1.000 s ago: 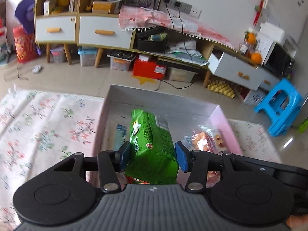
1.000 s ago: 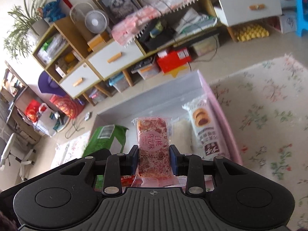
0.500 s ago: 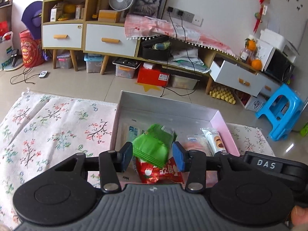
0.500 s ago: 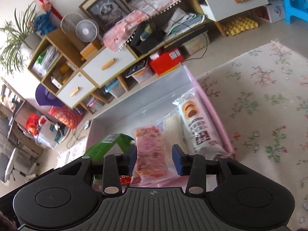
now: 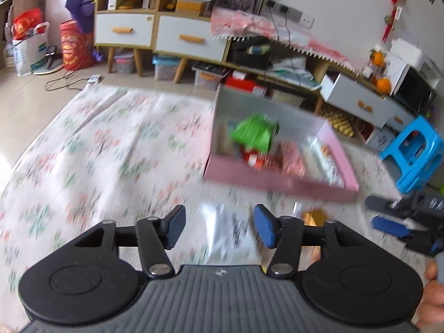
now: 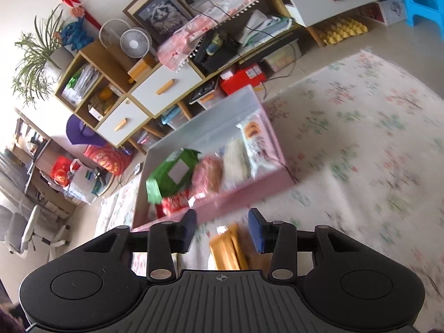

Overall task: Organize snacks
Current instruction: 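Move both grippers back to the remaining snacks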

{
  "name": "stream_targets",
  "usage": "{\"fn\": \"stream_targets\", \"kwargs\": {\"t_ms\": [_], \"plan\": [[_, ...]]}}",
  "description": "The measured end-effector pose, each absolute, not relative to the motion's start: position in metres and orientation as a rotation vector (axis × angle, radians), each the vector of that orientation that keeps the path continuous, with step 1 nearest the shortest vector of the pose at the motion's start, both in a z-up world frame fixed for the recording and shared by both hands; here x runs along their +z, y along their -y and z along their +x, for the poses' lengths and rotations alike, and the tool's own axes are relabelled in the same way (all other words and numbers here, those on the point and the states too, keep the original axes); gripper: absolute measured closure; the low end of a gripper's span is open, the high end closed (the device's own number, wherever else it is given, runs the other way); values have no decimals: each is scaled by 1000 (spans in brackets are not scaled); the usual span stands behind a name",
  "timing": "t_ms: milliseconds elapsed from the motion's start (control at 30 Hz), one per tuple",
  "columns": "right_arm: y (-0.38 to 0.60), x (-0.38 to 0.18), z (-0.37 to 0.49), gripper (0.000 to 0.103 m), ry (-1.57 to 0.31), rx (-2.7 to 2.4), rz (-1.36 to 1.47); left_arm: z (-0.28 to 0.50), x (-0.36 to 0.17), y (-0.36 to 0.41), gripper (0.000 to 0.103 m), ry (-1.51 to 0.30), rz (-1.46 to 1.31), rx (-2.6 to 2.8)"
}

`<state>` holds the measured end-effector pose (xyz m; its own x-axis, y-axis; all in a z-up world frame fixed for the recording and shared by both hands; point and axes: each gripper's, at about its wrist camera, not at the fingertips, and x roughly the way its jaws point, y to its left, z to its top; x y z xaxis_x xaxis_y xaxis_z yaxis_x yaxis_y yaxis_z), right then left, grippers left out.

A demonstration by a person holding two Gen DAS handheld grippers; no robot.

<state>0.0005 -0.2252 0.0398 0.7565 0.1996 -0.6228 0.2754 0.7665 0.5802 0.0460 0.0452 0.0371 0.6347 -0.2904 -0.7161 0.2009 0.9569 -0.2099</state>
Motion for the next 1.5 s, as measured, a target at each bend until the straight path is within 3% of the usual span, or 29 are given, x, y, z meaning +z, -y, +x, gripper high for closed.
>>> {"fn": "stream_targets", "kwargs": {"t_ms": [100,200,267,367,467,667,800,1167,1367,1500], "plan": [[220,33,-12,47,-756,-61,672,32,31,-40,50,-847,-74,-269],[217,23,-21,47,-785,-74,665,22,27,-39,39,-836,-57,-251],[219,17,-28,47,-805,-81,685,19,23,-38,42,-848,-37,-254],[220,14,-36,47,-804,-97,705,18,25,-36,40,-834,-21,-247],[219,14,-45,40,-787,-125,697,14,23,-34,39,-837,-24,-241],[217,18,-54,38,-787,-170,639,4,19,-34,38,-856,-48,-236],[214,20,-60,27,-783,-198,562,-2,19,-34,34,-864,-55,-223],[221,15,-69,26,-815,-176,615,-8,20,-25,33,-884,-64,-260],[220,17,-72,26,-834,-177,637,-11,18,-25,27,-892,-65,-269],[211,19,-71,17,-838,-162,593,-8,15,-26,22,-921,-84,-282]]}}
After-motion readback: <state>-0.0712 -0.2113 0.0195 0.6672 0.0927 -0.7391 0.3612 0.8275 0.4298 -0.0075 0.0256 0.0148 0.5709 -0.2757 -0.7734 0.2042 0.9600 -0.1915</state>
